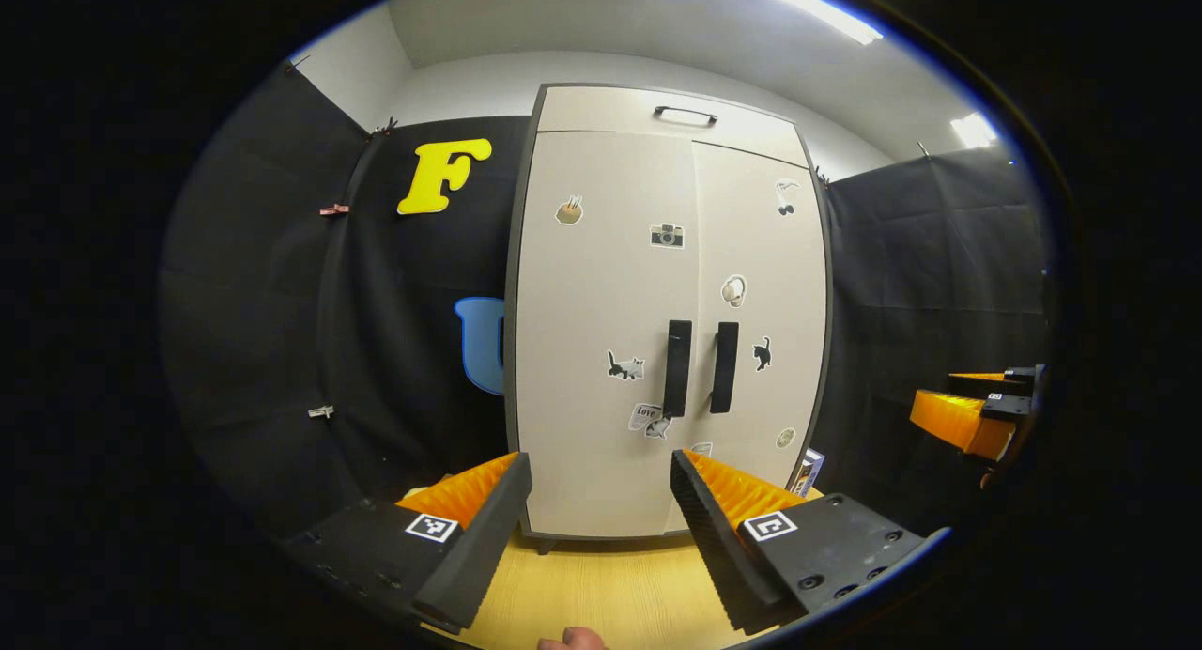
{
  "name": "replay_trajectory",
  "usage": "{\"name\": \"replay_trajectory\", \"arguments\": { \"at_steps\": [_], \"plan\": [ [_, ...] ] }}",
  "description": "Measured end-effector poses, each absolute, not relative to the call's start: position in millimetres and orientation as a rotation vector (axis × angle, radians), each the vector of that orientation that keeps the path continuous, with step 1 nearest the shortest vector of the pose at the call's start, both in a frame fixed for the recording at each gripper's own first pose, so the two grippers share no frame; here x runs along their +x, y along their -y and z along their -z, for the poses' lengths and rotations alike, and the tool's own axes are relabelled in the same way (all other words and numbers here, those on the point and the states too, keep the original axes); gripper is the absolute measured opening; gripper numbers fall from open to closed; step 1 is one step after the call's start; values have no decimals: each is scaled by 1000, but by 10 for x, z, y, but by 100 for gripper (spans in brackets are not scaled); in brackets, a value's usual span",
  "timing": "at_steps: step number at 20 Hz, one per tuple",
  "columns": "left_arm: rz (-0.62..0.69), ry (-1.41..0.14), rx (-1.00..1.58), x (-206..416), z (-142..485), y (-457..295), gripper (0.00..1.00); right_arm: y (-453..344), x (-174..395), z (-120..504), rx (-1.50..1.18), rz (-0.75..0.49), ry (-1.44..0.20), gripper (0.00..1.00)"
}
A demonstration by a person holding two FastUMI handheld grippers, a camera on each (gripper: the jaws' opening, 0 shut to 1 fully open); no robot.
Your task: Grab one shoe with the right hand and put it into the shoe cabinet, grab the other shoe with the left hand and put it into the shoe cabinet; then close the right door with the right hand and the left door with the left hand.
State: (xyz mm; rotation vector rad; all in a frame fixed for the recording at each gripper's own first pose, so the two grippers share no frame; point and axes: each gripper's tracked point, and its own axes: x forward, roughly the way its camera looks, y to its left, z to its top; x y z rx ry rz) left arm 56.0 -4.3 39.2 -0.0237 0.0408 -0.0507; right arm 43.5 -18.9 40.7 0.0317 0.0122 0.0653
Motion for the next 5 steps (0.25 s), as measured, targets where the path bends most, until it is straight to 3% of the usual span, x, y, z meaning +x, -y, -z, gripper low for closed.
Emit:
{"name": "replay_trajectory", "arguments": {
  "at_steps": [5],
  "plan": [
    [54,-43,-22,583,-374,64,94,185,454,-394,39,-68,-16,98]
  ]
}}
